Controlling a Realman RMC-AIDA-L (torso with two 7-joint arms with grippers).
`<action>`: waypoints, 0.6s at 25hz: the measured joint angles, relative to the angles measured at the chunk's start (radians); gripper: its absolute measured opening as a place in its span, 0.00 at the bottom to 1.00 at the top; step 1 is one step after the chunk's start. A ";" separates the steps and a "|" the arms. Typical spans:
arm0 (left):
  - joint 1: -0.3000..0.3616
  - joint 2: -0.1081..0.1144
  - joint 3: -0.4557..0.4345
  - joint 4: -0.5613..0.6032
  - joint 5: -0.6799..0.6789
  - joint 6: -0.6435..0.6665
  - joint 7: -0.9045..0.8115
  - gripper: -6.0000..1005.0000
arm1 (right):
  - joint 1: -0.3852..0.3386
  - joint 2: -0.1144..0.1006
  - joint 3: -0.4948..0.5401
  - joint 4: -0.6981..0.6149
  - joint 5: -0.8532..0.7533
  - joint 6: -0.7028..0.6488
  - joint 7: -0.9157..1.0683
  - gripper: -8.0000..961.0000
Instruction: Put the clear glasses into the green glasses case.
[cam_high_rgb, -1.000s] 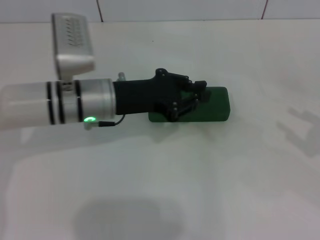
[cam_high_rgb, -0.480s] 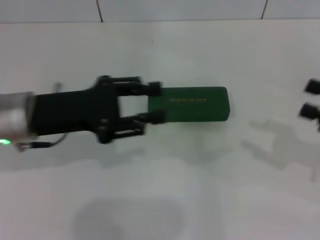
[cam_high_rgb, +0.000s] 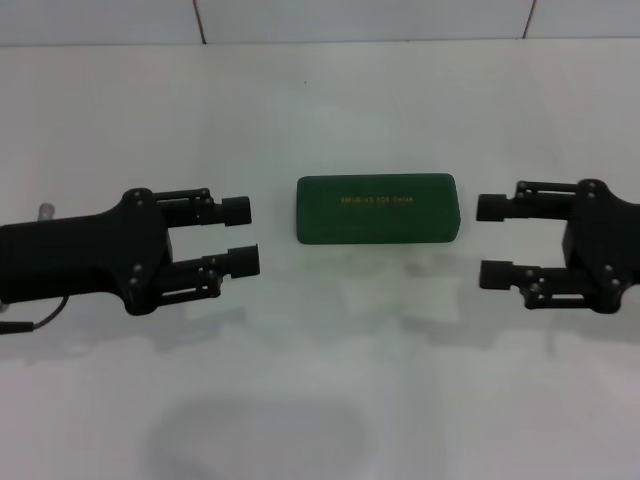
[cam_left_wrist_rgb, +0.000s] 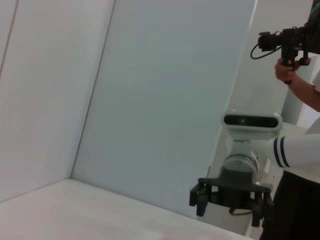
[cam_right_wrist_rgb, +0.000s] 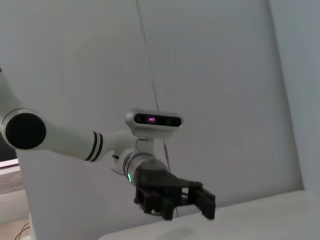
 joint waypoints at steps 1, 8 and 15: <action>0.001 -0.001 0.002 -0.001 0.003 0.000 -0.006 0.59 | 0.006 0.002 -0.001 0.000 -0.001 0.002 -0.001 0.71; -0.005 -0.007 0.005 -0.001 0.007 0.014 -0.069 0.59 | 0.042 0.005 -0.051 0.010 -0.002 0.050 -0.005 0.72; -0.008 -0.014 0.000 0.008 0.008 0.047 -0.093 0.59 | 0.056 0.010 -0.191 0.012 0.005 0.146 0.001 0.72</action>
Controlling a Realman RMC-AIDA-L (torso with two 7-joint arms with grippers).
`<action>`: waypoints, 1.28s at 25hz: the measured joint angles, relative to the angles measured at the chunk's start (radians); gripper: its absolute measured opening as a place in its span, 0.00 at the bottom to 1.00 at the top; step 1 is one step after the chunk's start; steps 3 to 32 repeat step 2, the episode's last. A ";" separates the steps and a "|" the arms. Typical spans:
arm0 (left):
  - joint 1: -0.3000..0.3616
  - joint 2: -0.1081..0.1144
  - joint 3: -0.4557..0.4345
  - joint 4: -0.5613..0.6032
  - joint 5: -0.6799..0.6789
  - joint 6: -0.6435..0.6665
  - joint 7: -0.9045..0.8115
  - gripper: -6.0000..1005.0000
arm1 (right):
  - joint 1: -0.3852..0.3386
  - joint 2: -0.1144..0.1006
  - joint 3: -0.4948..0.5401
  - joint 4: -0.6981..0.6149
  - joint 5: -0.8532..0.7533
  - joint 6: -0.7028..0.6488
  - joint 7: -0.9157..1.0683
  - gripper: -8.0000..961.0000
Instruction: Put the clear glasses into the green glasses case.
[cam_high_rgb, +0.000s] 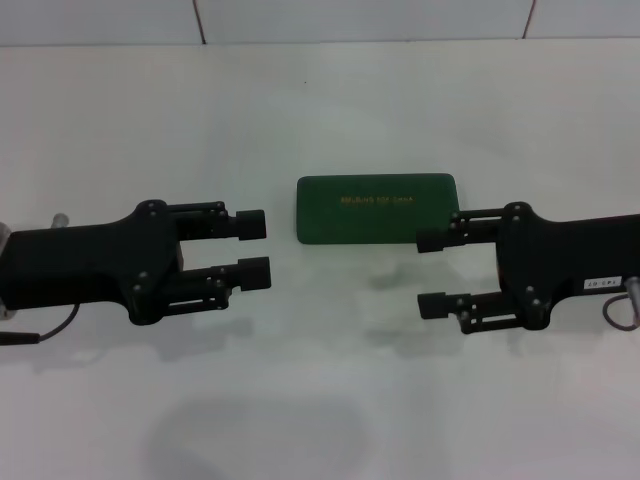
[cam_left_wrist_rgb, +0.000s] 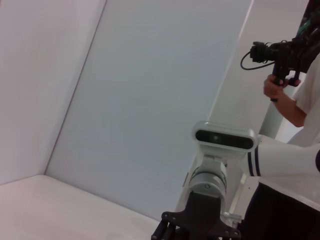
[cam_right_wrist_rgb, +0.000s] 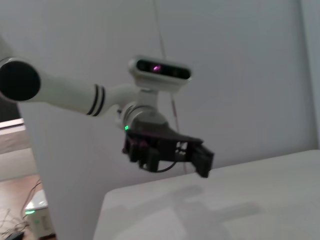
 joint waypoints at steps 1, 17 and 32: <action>0.000 0.000 -0.001 0.000 0.000 0.003 0.000 0.59 | 0.002 0.001 -0.004 0.000 0.001 -0.003 0.000 0.72; -0.002 -0.001 -0.001 0.001 -0.001 0.003 0.000 0.59 | 0.004 0.002 -0.005 0.000 0.002 -0.007 0.000 0.72; -0.002 -0.001 -0.001 0.001 -0.001 0.003 0.000 0.59 | 0.004 0.002 -0.005 0.000 0.002 -0.007 0.000 0.72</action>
